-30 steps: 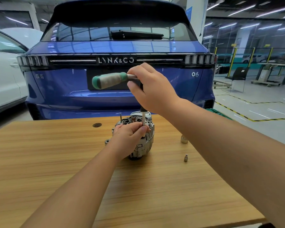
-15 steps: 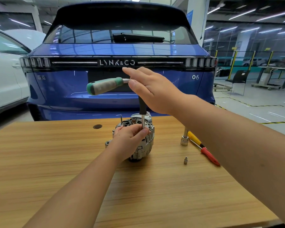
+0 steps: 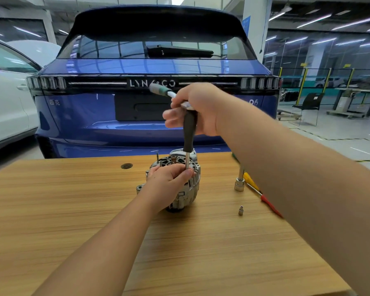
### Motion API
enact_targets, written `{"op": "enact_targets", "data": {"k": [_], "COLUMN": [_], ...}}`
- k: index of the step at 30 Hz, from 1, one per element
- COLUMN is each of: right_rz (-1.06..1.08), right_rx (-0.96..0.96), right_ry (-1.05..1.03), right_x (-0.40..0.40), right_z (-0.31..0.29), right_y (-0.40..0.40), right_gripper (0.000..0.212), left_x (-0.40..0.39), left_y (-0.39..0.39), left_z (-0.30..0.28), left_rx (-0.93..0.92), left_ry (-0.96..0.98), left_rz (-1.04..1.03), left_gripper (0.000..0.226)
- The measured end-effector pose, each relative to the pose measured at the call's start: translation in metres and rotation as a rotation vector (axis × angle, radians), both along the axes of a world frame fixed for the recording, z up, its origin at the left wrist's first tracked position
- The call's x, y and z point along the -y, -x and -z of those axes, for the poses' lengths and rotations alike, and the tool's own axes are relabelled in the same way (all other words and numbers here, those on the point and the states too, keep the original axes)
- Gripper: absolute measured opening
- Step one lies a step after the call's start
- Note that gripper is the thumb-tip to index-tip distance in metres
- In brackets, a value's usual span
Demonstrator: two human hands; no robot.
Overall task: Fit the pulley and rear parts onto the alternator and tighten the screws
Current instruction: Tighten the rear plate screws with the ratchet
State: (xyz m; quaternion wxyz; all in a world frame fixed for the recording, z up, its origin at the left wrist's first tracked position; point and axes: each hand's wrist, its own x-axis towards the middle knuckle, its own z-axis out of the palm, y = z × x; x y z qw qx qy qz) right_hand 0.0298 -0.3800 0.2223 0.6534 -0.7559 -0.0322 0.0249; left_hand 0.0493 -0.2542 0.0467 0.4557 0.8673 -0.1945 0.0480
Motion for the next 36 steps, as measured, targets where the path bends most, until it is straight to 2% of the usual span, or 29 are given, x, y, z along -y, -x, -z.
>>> {"op": "enact_targets", "data": {"k": [4, 6, 7, 8, 9, 11, 12, 13, 15, 21, 28, 32, 34, 36], "right_rz": [0.034, 0.067, 0.092, 0.132, 0.203, 0.322, 0.338, 0.340, 0.316, 0.303, 0.190, 0.166, 0.199, 0.236], "right_rx": [-0.002, 0.091, 0.199, 0.357, 0.567, 0.997, 1.131, 1.191, 1.176, 1.099, 0.973, 0.949, 0.881, 0.732], "right_ry": [-0.572, -0.686, -0.654, -0.552, -0.344, 0.232, 0.469, 0.619, 0.737, 0.767, 0.848, 0.906, 1.048, 1.202], "right_x": [-0.005, -0.008, -0.009, -0.010, -0.010, -0.008, -0.006, -0.005, -0.004, -0.007, 0.002, 0.002, -0.001, -0.005], "right_z": [0.028, 0.040, 0.045, 0.050, 0.054, 0.063, 0.065, 0.064, 0.062, 0.062, 0.058, 0.049, 0.035, 0.014], "right_y": [-0.009, -0.010, -0.010, -0.008, -0.006, -0.005, -0.006, -0.008, -0.011, -0.011, -0.009, -0.004, -0.002, -0.001], "right_gripper": [0.015, 0.018, 0.014, 0.008, 0.010, 0.020, 0.025, 0.028, 0.030, 0.027, 0.057, 0.038, 0.034, 0.039], "left_x": [0.002, 0.003, 0.003, 0.003, 0.002, 0.002, 0.002, 0.002, 0.002, 0.003, 0.004, 0.004, 0.004, 0.005], "left_y": [0.001, 0.002, 0.002, 0.002, 0.001, 0.002, 0.002, 0.002, 0.005, 0.008, 0.010, 0.011, 0.012, 0.012], "left_z": [-0.004, -0.004, -0.004, -0.003, -0.003, -0.003, -0.003, -0.003, -0.004, -0.007, -0.009, -0.010, -0.010, -0.009], "left_rx": [0.004, 0.012, 0.017, 0.020, 0.021, 0.025, 0.028, 0.030, 0.028, 0.022, 0.022, 0.015, 0.015, 0.020], "left_ry": [0.002, -0.007, -0.010, -0.012, -0.011, -0.012, -0.015, -0.016, -0.007, 0.006, 0.001, 0.003, 0.003, 0.000], "left_rz": [-0.021, -0.023, -0.019, -0.013, -0.010, -0.003, 0.002, 0.007, 0.009, 0.010, -0.002, 0.001, -0.001, -0.002], "left_gripper": [0.023, 0.023, 0.023, 0.023, 0.025, 0.029, 0.029, 0.029, 0.029, 0.028, 0.025, 0.026, 0.027, 0.028]}}
